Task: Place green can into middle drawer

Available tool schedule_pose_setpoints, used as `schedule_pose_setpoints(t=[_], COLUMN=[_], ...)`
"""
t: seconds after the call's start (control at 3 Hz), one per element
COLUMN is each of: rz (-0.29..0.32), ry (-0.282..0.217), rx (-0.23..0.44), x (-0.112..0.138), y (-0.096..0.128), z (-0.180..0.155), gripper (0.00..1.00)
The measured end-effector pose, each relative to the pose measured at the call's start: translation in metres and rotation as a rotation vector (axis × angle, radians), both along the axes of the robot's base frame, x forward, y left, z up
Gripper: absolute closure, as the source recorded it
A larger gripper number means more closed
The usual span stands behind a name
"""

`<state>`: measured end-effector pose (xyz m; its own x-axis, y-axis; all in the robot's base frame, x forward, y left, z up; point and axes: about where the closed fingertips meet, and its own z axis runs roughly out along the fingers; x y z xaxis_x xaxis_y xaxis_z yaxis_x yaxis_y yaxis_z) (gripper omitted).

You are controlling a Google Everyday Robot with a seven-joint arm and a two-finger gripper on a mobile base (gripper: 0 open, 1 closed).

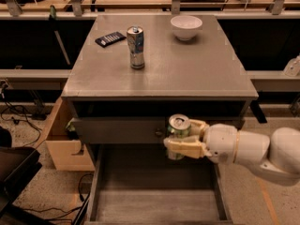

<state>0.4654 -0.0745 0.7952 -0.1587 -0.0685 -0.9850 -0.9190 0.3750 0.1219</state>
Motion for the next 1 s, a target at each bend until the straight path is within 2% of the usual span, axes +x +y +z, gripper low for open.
schedule_pose_setpoints(t=[0.33,0.67,1.0], rz=[-0.02,0.04,0.04], ry=[0.01,0.002,0.002], rx=[0.04,0.061,0.06], x=[-0.029,-0.042,-0.042], y=[0.013,0.028,0.028], z=[-0.059,-0.122,-0.122], gripper=[1.0,1.0,1.0])
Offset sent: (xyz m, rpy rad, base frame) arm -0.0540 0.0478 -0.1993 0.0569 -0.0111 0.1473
